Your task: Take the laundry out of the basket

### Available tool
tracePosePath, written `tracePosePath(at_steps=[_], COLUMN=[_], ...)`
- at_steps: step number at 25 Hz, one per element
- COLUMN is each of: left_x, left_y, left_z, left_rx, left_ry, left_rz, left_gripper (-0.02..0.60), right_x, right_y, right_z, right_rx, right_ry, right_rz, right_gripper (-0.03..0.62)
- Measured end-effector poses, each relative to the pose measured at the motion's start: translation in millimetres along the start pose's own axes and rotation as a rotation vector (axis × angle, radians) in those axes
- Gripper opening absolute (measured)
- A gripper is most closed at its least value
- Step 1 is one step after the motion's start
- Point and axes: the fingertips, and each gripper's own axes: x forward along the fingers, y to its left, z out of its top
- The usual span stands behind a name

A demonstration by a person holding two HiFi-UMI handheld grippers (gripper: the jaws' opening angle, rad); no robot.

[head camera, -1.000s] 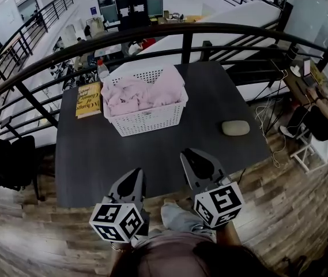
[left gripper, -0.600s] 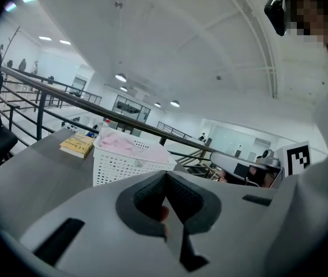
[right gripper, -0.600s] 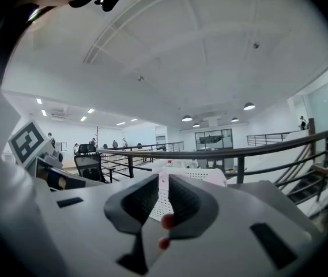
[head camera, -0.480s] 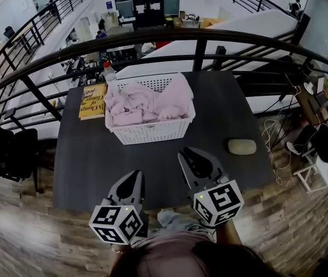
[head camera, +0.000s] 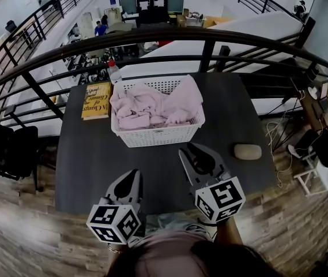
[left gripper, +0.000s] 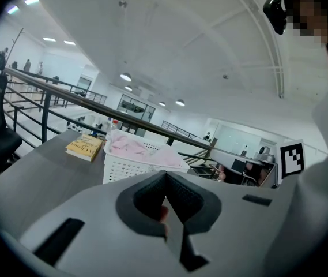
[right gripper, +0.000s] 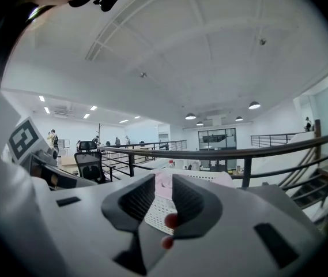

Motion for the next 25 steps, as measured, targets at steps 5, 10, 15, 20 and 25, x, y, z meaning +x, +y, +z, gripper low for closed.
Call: tracePosePath(at_steps=[5, 10, 15, 20, 25], left_x=[3.4, 7.7, 11.4, 15.2, 22.6], left_y=[23.5, 50.8, 73.7, 94.8, 114.1], left_z=[15.1, 24.2, 28.2, 33.0, 35.7], left_rx=[0.003, -0.004, -0.019, -0.037, -0.059], left_ry=[0.012, 0.024, 0.038, 0.045, 0.051], left_rz=[-0.006, -0.006, -0.009, -0.006, -0.002], left_gripper=[-0.003, -0.003, -0.003, -0.003, -0.003], right_x=[23.4, 48.0, 71.0, 94.2, 121.0], right_y=[2.2, 4.6, 3.7, 2.8, 5.1], right_z=[6.4, 9.3, 12.7, 14.0, 7.3], right_rx=[-0.004, -0.022, -0.065, -0.101, -0.148], right_ry=[0.008, 0.025, 0.058, 0.099, 0.161], right_rz=[-0.013, -0.015, 0.002, 0.016, 0.047], right_gripper=[0.113, 0.133, 0.164, 0.212, 0.265])
